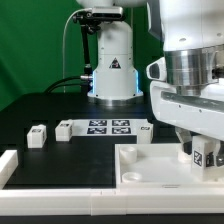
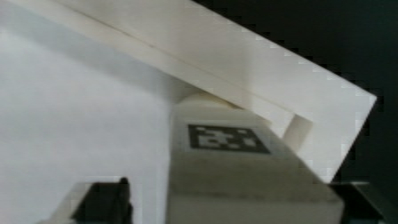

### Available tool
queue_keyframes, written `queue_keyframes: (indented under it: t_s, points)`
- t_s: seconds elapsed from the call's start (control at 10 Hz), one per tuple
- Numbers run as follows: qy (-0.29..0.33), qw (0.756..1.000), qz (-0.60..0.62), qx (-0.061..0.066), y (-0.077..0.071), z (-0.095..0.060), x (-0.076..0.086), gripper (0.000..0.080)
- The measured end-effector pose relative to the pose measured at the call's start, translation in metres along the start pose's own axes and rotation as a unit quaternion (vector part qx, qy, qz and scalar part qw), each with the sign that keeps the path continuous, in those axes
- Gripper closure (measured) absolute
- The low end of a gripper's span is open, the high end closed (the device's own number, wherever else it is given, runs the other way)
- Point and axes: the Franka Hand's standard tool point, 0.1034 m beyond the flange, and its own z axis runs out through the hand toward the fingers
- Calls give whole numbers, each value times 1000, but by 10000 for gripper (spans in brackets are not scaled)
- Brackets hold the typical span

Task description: Assemble one leg

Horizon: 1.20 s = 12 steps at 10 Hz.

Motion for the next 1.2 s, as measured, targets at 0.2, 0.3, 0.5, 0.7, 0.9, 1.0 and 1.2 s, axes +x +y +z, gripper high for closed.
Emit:
queue_keyframes:
  t_s: [0.2, 0.3, 0.5, 0.7, 0.9, 1.0, 1.2]
  points:
    - [-1, 1000, -15, 0, -1, 1, -4, 185]
    - [1, 995, -102, -2, -2, 1, -7, 156]
    - [5, 967, -255, -7, -3, 1, -10, 151]
    - [5, 922, -388, -10, -1, 1, -6, 150]
    - [8, 871, -490, -15, -1, 0, -2, 150]
    - [10, 843, -538, -19, -1, 0, -2, 150]
    - [10, 804, -594, -22, -1, 0, -1, 150]
